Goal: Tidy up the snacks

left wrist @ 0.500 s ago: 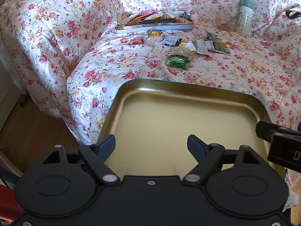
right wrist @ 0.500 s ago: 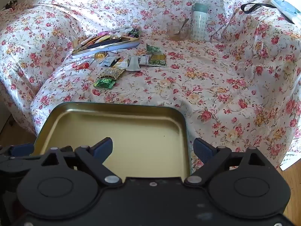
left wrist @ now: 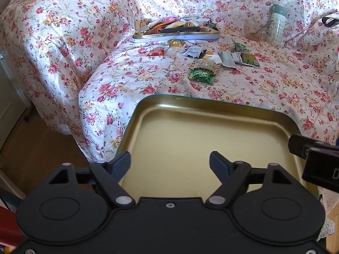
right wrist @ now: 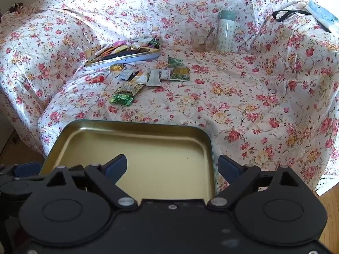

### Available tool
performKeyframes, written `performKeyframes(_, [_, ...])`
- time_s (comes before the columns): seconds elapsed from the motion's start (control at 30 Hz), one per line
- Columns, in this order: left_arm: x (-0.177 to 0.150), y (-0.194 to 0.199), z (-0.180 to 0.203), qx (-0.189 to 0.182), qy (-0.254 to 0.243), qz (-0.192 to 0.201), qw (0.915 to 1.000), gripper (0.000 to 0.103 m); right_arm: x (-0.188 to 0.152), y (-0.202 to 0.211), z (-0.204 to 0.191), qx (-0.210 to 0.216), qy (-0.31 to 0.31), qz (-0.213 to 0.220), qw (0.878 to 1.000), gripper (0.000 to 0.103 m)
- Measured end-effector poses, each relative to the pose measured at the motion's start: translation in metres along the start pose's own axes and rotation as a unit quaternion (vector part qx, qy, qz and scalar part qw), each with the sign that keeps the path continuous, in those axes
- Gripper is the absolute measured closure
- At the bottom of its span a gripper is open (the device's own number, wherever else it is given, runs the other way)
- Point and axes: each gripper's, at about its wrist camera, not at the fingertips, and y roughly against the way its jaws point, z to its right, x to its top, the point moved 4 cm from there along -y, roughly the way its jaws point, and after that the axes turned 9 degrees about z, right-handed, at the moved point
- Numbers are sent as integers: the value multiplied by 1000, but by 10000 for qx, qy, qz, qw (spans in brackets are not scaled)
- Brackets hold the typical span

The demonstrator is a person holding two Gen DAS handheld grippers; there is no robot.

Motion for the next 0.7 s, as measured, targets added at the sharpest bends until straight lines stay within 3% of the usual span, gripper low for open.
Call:
performKeyframes(0.07, [0, -3, -14, -54, -60, -30, 10000, 32, 0, 1, 1, 9, -6, 39, 10000, 6])
performKeyframes(0.47, [0, 1, -14, -136, -57, 68, 9999, 32, -1, 5, 2, -7, -17, 179, 9998, 6])
performKeyframes(0.7, [1, 4, -13, -5, -104, 179, 9998, 33, -2, 6, 1, 48, -17, 154, 9999, 10])
